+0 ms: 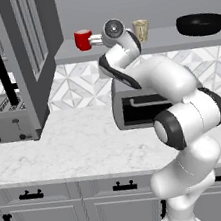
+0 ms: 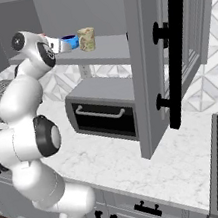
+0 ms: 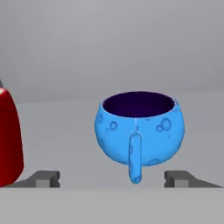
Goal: Gather all objects into one cabinet and sort the glasses and bowls to opposite sides.
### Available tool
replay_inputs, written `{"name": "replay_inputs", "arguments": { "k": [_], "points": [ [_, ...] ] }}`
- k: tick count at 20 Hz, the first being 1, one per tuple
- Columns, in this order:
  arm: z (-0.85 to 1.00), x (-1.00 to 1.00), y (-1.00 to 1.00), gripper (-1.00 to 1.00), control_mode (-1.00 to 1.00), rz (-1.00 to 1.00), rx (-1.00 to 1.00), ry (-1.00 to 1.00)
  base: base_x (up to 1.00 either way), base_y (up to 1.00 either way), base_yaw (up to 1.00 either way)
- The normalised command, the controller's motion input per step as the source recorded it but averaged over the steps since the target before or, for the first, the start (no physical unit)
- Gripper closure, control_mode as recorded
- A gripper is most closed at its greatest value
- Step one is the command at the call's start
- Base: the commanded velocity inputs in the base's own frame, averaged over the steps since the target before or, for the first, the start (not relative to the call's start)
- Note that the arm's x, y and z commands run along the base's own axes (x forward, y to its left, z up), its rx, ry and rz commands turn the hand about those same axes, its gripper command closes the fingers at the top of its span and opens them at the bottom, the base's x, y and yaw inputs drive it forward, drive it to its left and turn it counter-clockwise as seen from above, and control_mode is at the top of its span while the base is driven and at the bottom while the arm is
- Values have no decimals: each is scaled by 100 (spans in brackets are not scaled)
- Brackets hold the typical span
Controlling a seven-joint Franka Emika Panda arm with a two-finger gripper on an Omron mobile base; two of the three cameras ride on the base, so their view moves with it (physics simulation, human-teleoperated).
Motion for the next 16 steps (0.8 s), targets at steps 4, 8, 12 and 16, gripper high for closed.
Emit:
{"name": "replay_inputs", "arguments": {
  "k": [4, 8, 12, 16],
  "points": [
    [32, -44, 0, -100, -100, 6, 0, -9, 0, 0, 0],
    [36, -78, 0, -100, -100, 5, 0, -14, 0, 0, 0],
    [23, -100, -1, -100, -100, 3, 0, -19, 0, 0, 0],
    [2, -100, -1, -100, -100, 1, -1, -18, 0, 0, 0]
  ]
}}
